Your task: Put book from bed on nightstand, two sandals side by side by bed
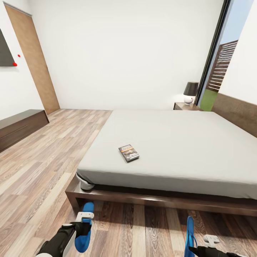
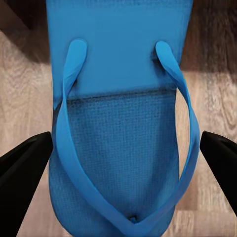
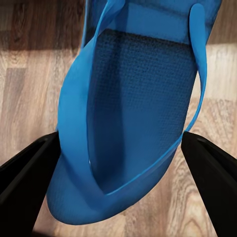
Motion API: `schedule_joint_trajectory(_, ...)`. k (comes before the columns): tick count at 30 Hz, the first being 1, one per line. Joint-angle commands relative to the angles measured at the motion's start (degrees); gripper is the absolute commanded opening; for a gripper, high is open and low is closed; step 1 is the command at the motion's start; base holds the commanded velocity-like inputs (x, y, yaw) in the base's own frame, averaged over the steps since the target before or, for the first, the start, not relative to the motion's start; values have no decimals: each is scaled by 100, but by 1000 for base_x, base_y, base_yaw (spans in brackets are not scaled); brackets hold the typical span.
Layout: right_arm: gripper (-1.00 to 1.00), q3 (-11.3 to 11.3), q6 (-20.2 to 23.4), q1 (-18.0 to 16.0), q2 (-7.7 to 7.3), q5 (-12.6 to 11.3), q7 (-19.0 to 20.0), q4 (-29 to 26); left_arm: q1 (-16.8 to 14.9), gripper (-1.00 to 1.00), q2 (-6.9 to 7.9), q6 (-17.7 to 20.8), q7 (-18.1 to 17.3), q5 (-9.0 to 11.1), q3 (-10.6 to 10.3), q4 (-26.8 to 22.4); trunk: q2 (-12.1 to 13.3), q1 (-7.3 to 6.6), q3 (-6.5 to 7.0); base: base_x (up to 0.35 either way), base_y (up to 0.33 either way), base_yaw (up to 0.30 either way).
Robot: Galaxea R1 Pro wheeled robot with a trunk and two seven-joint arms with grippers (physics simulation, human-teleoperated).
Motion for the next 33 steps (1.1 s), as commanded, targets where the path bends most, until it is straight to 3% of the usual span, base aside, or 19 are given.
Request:
schedule_joint_trajectory(1,-100,-21,30,-3,-2,-25,25,1,-2,-100,-13,28,-54,-66,9,-14,-44,22,-24,0,0,0)
schedule_joint_trajectory(8,-100,-21,31,-3,-1,-24,25,1,-2,-100,-147,55,-59,-73,-71,-16,-325,175,-149,0,0,0)
schedule_joint_trajectory(18,-100,-21,30,-3,-9,-25,30,1,-6,-100,-150,189,-61,-75,-85,-16,-726,395,-329,0,0,0)
schedule_joint_trajectory(22,-100,-21,39,-3,-9,-25,34,1,-52,-100,-137,851,-68,-67,-87,-24,-886,483,-401,0,0,0)
schedule_joint_trajectory(33,-100,-21,39,-3,-9,-25,31,1,-72,-100,-146,839,-68,-66,-87,-24,-1327,725,-598,0,0,0)
